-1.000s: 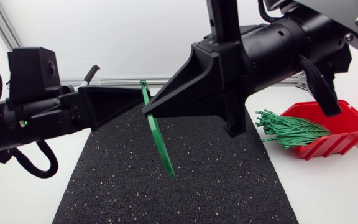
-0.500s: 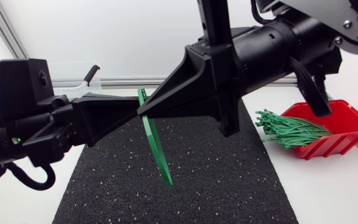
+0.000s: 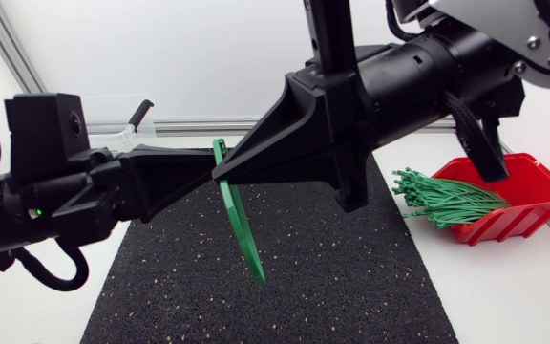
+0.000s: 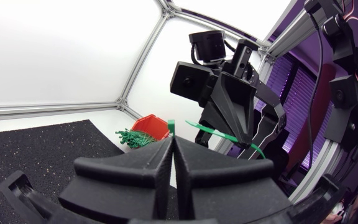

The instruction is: Take a green cable tie from the red box, thread the tail through the head to close it, then place it in the transparent bin on the left.

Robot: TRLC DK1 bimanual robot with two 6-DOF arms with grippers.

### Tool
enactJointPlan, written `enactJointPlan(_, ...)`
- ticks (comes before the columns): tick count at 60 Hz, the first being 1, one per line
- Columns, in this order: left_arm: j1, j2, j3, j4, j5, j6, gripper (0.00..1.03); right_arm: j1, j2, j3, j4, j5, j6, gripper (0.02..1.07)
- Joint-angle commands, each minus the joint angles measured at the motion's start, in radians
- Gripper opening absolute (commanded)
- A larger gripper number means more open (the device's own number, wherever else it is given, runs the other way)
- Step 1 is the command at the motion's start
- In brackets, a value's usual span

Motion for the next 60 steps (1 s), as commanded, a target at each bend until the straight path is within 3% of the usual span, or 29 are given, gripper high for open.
enactJointPlan(1, 0.009, 0.007, 0.006, 0.002, -0.006, 0.006, 0.04, -0.008, -0.003, -0.031, 0.013, -0.004, 0.022, 0.08)
enactJointPlan(60, 0.003, 0.016, 0.036, -0.015, -0.015, -0.005, 0.04, -0.013, -0.021, -0.077, 0.051, -0.002, 0.02, 0.08)
